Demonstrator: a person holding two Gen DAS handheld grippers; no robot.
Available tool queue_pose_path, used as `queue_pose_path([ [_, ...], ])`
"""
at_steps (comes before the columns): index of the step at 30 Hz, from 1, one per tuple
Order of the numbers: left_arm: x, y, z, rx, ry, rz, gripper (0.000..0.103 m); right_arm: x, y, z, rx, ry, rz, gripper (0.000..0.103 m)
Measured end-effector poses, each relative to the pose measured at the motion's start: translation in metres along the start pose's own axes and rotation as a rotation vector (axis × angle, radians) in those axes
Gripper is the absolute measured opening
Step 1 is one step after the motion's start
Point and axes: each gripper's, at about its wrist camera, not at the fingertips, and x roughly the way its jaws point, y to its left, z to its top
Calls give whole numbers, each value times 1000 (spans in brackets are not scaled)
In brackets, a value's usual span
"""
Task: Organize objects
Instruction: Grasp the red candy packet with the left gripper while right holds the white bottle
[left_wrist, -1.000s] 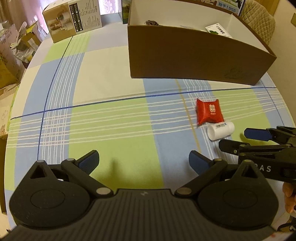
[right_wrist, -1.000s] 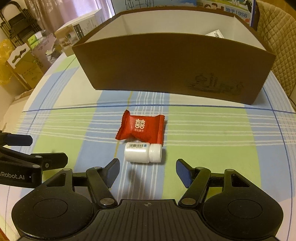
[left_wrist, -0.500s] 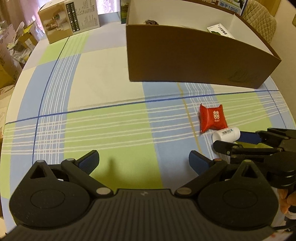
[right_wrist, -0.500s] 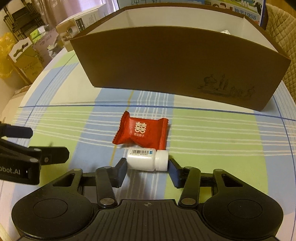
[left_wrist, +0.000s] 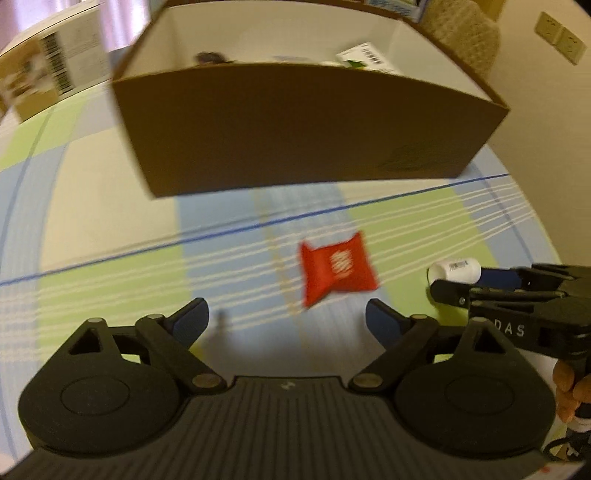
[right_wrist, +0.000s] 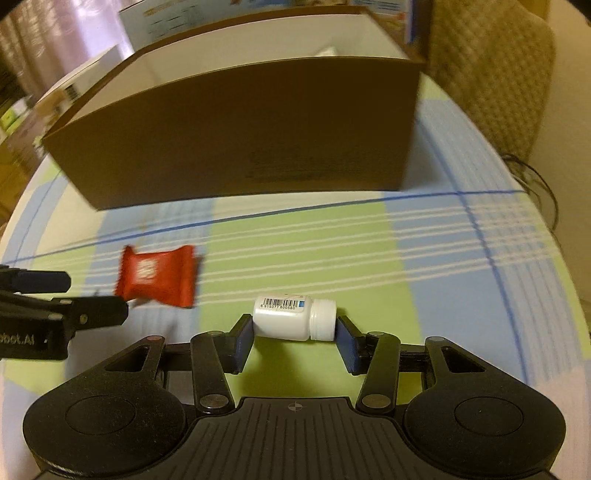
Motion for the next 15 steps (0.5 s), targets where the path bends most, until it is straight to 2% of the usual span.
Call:
queue_pose_path([
  [8, 20, -12, 23, 116, -50, -41, 84, -6, -10, 0, 19, -10, -4, 45],
  [15, 18, -22, 26, 318, -83, -135, 84, -5, -12, 1, 27, -5, -1, 45],
])
